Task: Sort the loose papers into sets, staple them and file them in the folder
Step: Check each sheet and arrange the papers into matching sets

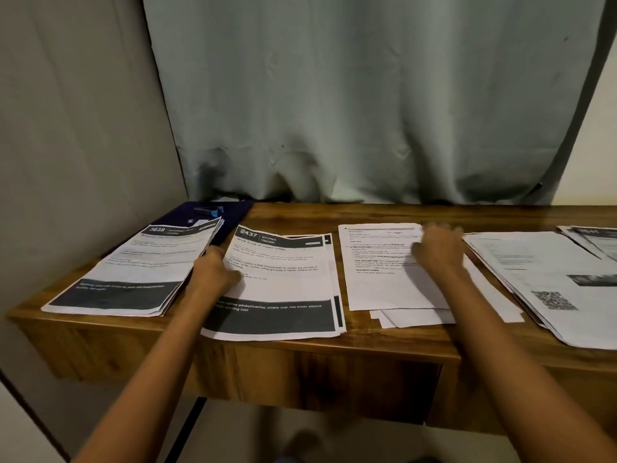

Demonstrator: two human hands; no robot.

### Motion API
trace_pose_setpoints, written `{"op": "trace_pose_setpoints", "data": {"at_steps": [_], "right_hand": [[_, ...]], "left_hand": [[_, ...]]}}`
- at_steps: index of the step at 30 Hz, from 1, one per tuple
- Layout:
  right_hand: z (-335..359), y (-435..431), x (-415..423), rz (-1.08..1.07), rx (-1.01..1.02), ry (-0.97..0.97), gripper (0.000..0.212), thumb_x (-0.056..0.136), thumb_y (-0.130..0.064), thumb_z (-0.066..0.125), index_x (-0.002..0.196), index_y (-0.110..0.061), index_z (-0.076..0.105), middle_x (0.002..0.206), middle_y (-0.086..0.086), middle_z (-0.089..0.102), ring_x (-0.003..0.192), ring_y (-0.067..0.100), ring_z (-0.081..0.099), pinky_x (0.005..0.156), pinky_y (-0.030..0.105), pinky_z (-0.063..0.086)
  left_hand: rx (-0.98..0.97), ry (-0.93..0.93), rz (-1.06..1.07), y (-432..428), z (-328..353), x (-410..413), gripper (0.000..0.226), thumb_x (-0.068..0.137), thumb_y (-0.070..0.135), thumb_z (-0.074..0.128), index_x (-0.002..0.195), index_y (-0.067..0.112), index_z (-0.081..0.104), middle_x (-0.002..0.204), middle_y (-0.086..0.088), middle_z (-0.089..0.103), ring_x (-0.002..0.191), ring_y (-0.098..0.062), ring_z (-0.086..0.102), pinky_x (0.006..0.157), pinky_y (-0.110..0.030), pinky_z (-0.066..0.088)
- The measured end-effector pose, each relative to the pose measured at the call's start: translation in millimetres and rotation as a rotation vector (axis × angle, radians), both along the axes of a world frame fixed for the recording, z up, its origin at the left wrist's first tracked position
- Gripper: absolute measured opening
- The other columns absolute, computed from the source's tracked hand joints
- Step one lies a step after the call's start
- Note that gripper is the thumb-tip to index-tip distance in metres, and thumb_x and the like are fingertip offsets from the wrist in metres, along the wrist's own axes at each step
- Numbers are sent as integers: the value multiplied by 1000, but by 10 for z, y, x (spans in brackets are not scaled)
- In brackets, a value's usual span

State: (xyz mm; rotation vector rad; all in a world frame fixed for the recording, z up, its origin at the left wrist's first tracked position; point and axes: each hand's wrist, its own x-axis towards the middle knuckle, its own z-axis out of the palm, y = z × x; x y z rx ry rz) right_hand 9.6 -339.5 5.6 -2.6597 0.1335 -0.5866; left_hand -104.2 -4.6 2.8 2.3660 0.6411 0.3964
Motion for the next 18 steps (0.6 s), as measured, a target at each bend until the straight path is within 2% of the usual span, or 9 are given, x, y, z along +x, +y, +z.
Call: {"op": "trace_pose_setpoints", "data": {"at_steps": [3,5,8,10,13,18], "right_hand": [[24,427,-173,336,222,108,23,90,-21,62,107,-6,67,112,12,65,108,27,58,91,36,46],[-22,718,-285,445,248,251,26,90,-30,62,101,-7,69,108,9,67,103,24,60,87,34,47],[-126,1023,-327,460,91,363,41,89,-46,58,106,-9,64,118,12,63,118,32,50,96,42,44],[-162,1134,-341,439,-6,385,49,90,-49,55,119,-11,57,130,13,55,127,35,39,102,44,36],[-161,1205,-409,400,-40,376,53,92,-47,54,131,-12,50,139,12,45,134,34,29,103,43,33],[-164,1268,-472,348,-17,386,45,90,-40,57,125,-12,52,135,11,44,130,32,30,97,38,35]], "left_hand": [[-15,78,5,-25,-11,12,66,78,23,77,132,7,42,132,-16,51,116,-32,52,88,-38,45],[11,101,17,-50,-26,11,70,77,22,79,133,6,40,133,-18,50,119,-33,50,91,-39,43],[42,105,24,-77,-51,-8,71,76,16,78,133,2,39,132,-19,50,120,-34,50,92,-38,43],[37,91,24,-75,-55,-18,69,75,12,79,131,1,40,130,-20,51,117,-34,51,90,-37,44],[34,90,20,-65,-42,-19,68,73,9,80,129,1,41,128,-20,52,116,-35,52,90,-37,45],[34,112,33,-87,-23,-15,72,72,8,80,131,0,38,132,-21,49,121,-35,48,95,-38,43]]}}
